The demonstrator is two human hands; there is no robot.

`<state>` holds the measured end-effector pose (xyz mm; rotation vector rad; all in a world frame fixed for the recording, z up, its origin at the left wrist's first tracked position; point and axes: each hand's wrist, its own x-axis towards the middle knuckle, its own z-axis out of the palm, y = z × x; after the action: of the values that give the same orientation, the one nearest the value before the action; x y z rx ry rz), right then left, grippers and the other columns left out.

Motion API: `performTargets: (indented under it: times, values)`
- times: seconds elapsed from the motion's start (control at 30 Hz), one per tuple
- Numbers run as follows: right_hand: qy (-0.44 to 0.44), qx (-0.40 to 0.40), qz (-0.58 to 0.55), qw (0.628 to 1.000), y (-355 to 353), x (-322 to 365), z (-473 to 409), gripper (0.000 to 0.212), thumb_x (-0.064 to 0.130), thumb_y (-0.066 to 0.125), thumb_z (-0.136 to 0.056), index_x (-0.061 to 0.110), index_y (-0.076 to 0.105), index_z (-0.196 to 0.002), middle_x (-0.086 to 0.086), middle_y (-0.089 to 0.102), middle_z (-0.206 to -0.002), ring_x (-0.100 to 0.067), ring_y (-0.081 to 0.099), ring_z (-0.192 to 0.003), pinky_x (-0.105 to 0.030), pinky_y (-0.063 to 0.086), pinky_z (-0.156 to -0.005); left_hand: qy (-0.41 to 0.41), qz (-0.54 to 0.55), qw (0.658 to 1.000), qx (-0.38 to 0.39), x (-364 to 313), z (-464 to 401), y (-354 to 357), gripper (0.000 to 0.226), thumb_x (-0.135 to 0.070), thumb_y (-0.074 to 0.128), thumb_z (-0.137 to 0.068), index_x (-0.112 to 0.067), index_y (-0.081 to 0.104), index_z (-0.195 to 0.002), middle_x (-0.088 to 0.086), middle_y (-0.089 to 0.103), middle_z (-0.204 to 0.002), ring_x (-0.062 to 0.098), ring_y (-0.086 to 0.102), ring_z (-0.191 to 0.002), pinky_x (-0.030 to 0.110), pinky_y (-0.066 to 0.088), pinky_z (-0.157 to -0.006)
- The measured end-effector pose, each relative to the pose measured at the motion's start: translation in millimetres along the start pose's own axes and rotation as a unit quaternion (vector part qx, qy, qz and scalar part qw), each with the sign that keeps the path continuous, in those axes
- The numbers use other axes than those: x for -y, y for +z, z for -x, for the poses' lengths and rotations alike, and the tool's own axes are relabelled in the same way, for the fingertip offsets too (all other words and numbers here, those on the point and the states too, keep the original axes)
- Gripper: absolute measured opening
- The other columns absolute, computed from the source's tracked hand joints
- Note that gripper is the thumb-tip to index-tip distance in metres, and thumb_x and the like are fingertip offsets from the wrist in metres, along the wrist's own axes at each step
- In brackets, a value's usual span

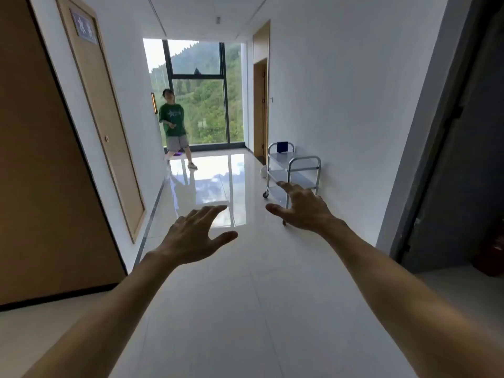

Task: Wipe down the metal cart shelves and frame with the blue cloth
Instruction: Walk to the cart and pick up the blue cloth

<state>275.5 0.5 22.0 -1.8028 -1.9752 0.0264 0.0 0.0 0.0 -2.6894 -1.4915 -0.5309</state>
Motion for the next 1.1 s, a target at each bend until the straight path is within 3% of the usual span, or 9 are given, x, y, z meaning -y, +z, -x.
performTargets:
  times: [0.3, 0.63, 0.87, 1.1]
  values:
    - [0.022, 0.028, -0.007, 0.999, 49.2, -35.3, -77.4, 0.082, 0.066, 0.058, -0.087, 0.025, 0.031, -0.152, -0.006, 0.039, -0.157, -0.034, 0.042, -0.139, -0.062, 0.038, -0.108, -0.005, -0.015, 1.0, 0.008, 56.2, -74.8, 47.2, 0.111, -0.097, 0.01, -0.063, -0.033, 0.027, -0.151, -0.004, 0.037, -0.156, 0.024, 0.045, -0.135, 0.047, 0.041, -0.104]
    - [0.067, 0.035, 0.007, 0.997, 91.7, -64.0, -220.9, 0.081, 0.065, 0.057, -0.088, 0.029, 0.027, -0.154, -0.003, 0.034, -0.16, -0.032, 0.036, -0.143, -0.059, 0.033, -0.112, 0.032, 0.01, 0.999, 0.022, 146.9, -219.0, 87.3, 0.1, -0.093, 0.018, -0.07, -0.034, 0.029, -0.15, -0.006, 0.04, -0.154, 0.022, 0.045, -0.134, 0.045, 0.041, -0.103]
    - [0.106, 0.033, 0.008, 0.994, 124.6, -98.3, -315.4, 0.082, 0.065, 0.057, -0.088, 0.029, 0.026, -0.155, -0.003, 0.032, -0.161, -0.031, 0.035, -0.144, -0.056, 0.032, -0.113, 0.046, 0.016, 0.998, 0.038, 198.8, -324.7, 113.0, 0.107, -0.097, 0.012, -0.065, -0.033, 0.029, -0.149, -0.006, 0.041, -0.153, 0.022, 0.046, -0.133, 0.044, 0.042, -0.102]
    - [0.107, 0.034, 0.017, 0.993, 171.2, -146.3, -431.6, 0.081, 0.066, 0.056, -0.088, 0.028, 0.026, -0.154, -0.003, 0.034, -0.16, -0.031, 0.036, -0.143, -0.056, 0.034, -0.11, 0.044, 0.015, 0.997, 0.062, 242.6, -433.8, 163.8, 0.091, -0.085, 0.03, -0.076, -0.035, 0.026, -0.151, -0.008, 0.037, -0.155, 0.018, 0.04, -0.138, 0.041, 0.039, -0.105]
